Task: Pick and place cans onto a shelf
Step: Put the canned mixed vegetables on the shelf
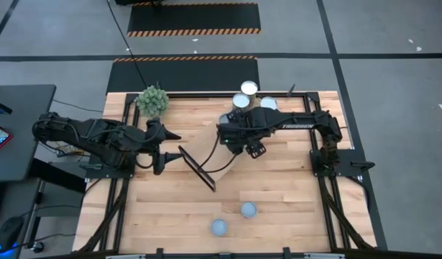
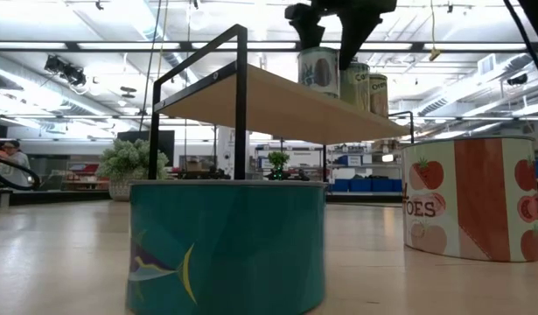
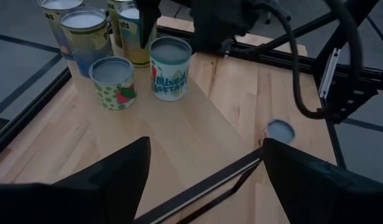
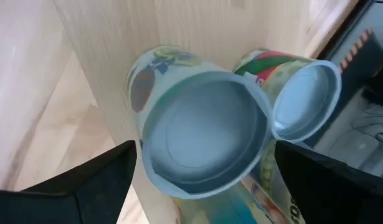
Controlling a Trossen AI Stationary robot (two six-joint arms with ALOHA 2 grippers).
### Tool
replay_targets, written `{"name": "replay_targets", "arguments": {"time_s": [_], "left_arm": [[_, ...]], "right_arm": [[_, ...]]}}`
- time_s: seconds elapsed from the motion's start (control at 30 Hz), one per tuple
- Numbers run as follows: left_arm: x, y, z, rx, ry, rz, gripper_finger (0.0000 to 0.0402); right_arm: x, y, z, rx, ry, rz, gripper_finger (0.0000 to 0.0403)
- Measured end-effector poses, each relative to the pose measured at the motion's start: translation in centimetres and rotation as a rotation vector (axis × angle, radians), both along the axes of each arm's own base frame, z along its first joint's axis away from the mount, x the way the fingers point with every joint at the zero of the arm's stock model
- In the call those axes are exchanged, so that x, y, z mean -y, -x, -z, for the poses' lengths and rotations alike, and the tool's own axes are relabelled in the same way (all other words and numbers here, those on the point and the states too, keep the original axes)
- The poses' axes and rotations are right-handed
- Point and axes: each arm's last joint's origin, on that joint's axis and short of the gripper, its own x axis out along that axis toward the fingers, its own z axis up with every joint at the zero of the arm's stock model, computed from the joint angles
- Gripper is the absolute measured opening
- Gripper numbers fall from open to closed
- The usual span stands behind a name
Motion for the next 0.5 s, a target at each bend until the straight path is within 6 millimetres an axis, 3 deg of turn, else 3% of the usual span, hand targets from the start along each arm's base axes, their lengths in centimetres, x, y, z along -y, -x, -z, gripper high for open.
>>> {"name": "replay_targets", "arguments": {"time_s": [0.23, 0.4, 0.5], "left_arm": [[0.1, 0.0, 0.1, -0.007, 0.037, 0.026, 0.0313], [0.1, 0.0, 0.1, -0.009, 0.050, 0.031, 0.0313], [0.1, 0.0, 0.1, -0.009, 0.049, 0.032, 0.0313]], "right_arm": [[-0.8, 1.5, -2.1, 0.107, 0.167, 0.070, 0.0392], [-2.4, 3.6, -4.4, 0.239, 0.029, 0.155, 0.0392], [-4.1, 3.7, -4.7, 0.292, 0.025, 0.134, 0.0392]]}}
